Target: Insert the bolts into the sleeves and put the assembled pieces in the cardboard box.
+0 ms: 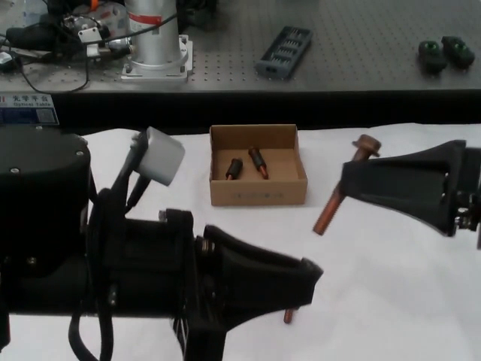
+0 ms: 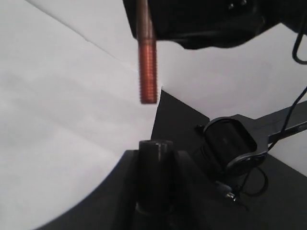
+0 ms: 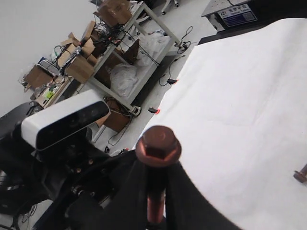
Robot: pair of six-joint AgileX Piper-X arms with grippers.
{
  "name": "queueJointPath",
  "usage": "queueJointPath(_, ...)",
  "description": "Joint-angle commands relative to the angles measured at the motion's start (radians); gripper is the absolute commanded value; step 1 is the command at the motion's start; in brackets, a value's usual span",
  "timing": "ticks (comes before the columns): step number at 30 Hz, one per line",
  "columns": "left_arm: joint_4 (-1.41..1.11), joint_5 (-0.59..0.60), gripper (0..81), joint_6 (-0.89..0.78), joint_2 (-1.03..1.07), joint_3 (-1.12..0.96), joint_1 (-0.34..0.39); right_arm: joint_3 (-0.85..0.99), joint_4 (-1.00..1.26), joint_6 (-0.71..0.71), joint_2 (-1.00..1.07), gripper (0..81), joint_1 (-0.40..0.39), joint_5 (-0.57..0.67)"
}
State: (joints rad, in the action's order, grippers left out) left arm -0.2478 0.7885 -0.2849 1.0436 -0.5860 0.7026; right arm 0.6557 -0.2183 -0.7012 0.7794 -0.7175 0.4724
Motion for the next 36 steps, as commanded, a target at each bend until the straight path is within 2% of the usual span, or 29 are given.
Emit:
queueJointPath(1, -0.046, -0.024, 0.6, 0.017, -0.012, -0.006, 0.002, -0.001, 0.023, -0.002, 0.0, 1.9, -0.017, -0.032)
queueJointPath(15, -0.09, -0.089, 0.6, -0.03, -0.012, -0.006, 0.002, -0.001, 0.023, 0.002, 0.0, 1.9, -0.031, -0.037)
queueJointPath(36, -0.09, -0.066, 0.6, -0.052, -0.012, -0.006, 0.002, -0.001, 0.015, 0.03, 0.015, 1.9, -0.031, -0.094)
